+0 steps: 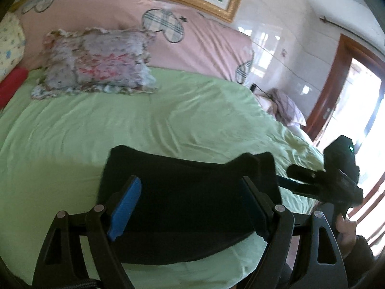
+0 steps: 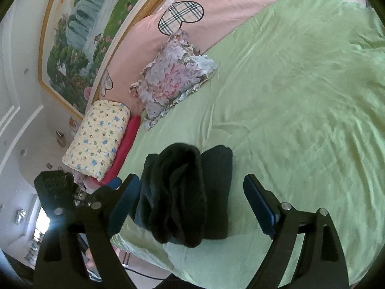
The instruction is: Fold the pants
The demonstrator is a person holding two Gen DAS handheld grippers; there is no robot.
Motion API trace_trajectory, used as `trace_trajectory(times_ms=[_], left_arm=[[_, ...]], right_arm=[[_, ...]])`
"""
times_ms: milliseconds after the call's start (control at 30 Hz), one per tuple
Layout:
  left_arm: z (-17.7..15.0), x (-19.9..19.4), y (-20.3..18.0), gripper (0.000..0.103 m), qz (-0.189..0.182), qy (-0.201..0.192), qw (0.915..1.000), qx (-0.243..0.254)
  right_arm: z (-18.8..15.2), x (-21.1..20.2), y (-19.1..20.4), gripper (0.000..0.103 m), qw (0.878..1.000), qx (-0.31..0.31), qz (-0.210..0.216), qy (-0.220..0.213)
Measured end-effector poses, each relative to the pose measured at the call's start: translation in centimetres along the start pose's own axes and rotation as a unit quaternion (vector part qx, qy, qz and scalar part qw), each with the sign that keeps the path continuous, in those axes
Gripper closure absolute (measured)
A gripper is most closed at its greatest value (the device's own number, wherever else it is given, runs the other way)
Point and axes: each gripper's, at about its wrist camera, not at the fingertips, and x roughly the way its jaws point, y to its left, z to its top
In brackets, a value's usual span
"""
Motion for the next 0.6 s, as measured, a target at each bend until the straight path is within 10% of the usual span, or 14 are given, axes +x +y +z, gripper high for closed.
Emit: trace_trajectory(times_ms=[600], left_arm=[[-0.8, 0.1, 4.3, 0.020, 0.042, 0.015, 0.9975, -0.055]], right_arm=[[-1.8, 1.4, 3.5, 0.008, 0.996, -0.053, -0.069, 0.016]])
